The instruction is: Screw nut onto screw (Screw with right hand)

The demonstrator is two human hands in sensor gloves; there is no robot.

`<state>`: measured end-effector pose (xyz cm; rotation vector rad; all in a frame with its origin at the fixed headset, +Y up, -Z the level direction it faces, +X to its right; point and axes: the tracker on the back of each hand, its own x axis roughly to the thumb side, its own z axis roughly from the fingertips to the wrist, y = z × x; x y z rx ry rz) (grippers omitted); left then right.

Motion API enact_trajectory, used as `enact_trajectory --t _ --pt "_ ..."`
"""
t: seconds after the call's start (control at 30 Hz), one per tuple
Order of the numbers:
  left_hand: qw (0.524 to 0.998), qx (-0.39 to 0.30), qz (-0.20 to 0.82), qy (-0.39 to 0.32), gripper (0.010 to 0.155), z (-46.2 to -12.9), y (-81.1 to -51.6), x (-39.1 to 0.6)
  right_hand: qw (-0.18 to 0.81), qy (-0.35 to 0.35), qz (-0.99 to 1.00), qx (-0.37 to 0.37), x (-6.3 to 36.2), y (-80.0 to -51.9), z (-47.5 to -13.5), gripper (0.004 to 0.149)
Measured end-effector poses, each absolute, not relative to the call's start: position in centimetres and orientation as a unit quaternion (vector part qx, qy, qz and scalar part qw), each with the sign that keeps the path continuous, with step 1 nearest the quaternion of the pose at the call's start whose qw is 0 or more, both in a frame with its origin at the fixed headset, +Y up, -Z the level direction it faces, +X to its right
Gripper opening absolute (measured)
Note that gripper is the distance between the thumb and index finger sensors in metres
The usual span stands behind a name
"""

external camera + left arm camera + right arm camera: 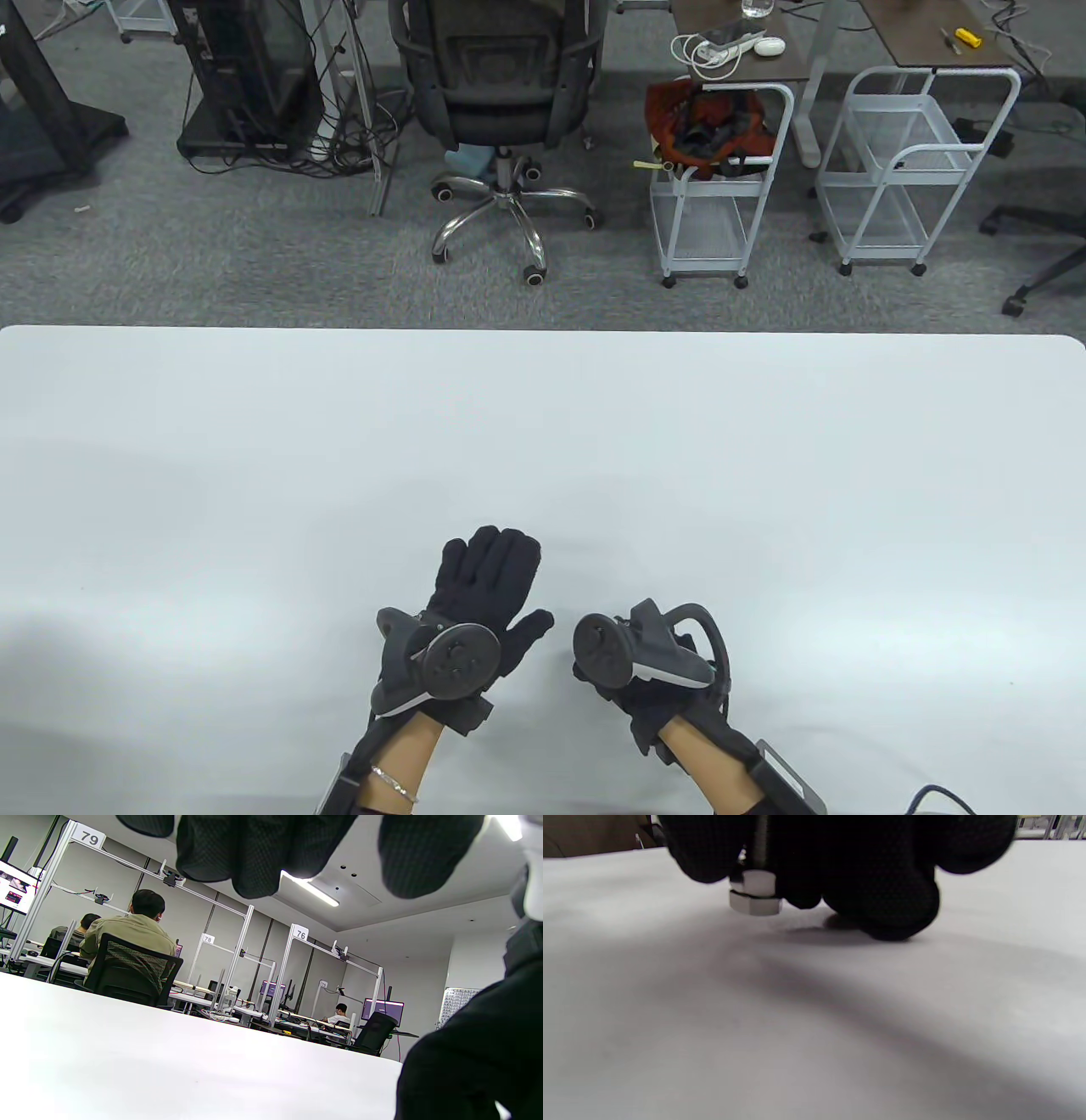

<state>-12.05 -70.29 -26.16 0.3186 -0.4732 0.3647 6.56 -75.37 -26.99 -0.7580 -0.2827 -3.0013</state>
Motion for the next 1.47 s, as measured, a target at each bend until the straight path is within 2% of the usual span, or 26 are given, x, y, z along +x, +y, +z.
enact_trajectory --t 0.17,0.27,0.37,0.47,0.73,1.47 --pt "0.942 0.155 0.191 -0.229 0.072 -26.3 -70.3 -12.3 0.09 -0.069 -0.962 -0.25 5.5 -75.6 -26.6 0.047" --pt "0.942 0.154 0.196 -0.226 0.072 -26.4 -70.4 -12.4 0.082 -0.092 -0.962 -0.242 5.8 -75.0 -26.5 0.064" --pt "0.942 0.155 0.194 -0.224 0.072 -26.4 -70.3 -12.5 0.025 -0.052 -0.966 -0.253 6.6 -73.9 -26.5 0.075" --pt "0.942 0.162 0.188 -0.225 0.072 -26.3 -70.2 -12.5 -0.024 0.022 -0.969 -0.246 7.7 -72.4 -26.6 0.076" --pt "0.945 0.159 0.172 -0.229 0.072 -26.3 -70.4 -12.2 -0.064 0.102 -0.967 -0.224 10.6 -70.4 -26.9 0.07" --pt "0.944 0.164 0.167 -0.234 0.071 -25.9 -70.4 -12.0 -0.103 0.07 -0.967 -0.221 11.1 -70.6 -27.6 0.068"
